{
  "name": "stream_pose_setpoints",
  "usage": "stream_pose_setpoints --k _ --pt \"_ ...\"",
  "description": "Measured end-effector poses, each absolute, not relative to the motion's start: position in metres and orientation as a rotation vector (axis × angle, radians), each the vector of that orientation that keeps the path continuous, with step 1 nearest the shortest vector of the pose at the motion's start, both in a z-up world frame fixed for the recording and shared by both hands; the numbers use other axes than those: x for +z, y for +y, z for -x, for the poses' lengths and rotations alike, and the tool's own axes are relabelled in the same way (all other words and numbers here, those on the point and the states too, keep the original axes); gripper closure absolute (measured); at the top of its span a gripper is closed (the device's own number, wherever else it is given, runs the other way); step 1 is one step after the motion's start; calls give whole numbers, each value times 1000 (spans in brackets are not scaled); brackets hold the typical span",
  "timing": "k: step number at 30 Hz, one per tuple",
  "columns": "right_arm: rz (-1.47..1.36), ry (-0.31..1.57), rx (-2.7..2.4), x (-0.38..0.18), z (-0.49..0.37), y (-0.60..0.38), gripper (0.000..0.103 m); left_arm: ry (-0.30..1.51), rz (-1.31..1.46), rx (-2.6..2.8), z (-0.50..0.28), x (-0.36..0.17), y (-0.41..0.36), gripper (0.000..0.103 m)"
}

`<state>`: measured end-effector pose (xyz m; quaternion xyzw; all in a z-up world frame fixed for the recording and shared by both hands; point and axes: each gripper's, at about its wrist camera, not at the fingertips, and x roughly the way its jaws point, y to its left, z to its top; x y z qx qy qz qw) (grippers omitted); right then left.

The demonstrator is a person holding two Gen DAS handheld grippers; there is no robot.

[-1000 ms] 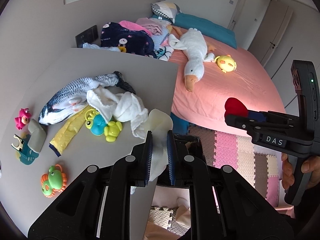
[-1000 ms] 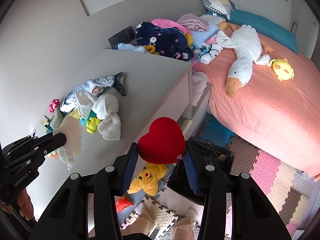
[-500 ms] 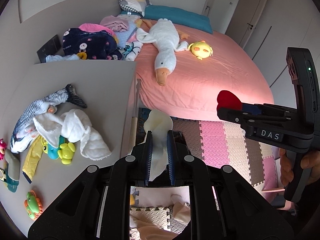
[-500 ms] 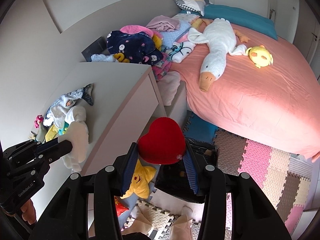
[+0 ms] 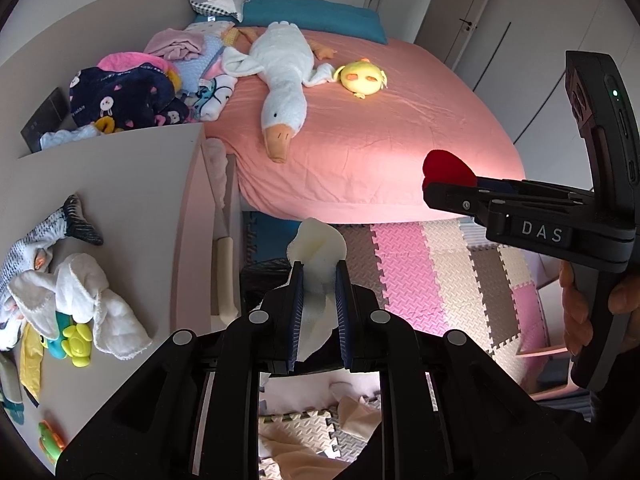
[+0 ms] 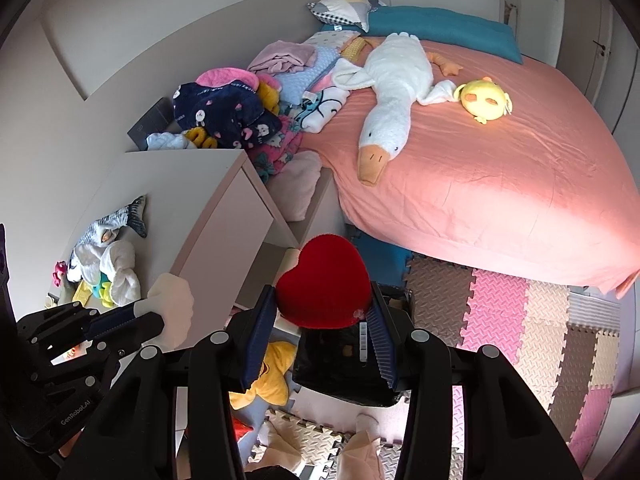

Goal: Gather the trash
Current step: 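Carry the sponge and heart to the black bin and open both tools, then move both tools back over the table, left tool toward the green seahorse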

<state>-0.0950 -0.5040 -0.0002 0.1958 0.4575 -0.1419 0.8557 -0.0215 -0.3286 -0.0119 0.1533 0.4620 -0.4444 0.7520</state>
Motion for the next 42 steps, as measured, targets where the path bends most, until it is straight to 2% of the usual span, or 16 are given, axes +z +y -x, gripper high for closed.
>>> stream_pose_setpoints --k 1,2,3,4,8,24,42 --pt "-414 962 -320 0 94 -508 53 1031 -361 -982 22 -16 -333 76" --pt "-410 959 -347 1 93 -512 29 1044 -392 -973 24 -19 -337 48" --pt "-417 945 -363 3 92 -516 8 1044 -418 -951 24 -22 -340 25" --pt "-435 910 -370 7 93 -520 3 1029 -428 -939 25 -23 -340 7" --pt "-503 907 -358 9 87 -534 2 1025 -424 -925 24 -23 -338 6" --pt "-466 920 -308 7 72 -506 2 1027 -373 -850 15 -20 -306 6" --pt "-327 961 -114 0 25 -406 2 1051 -273 -632 -3 -25 -197 6"
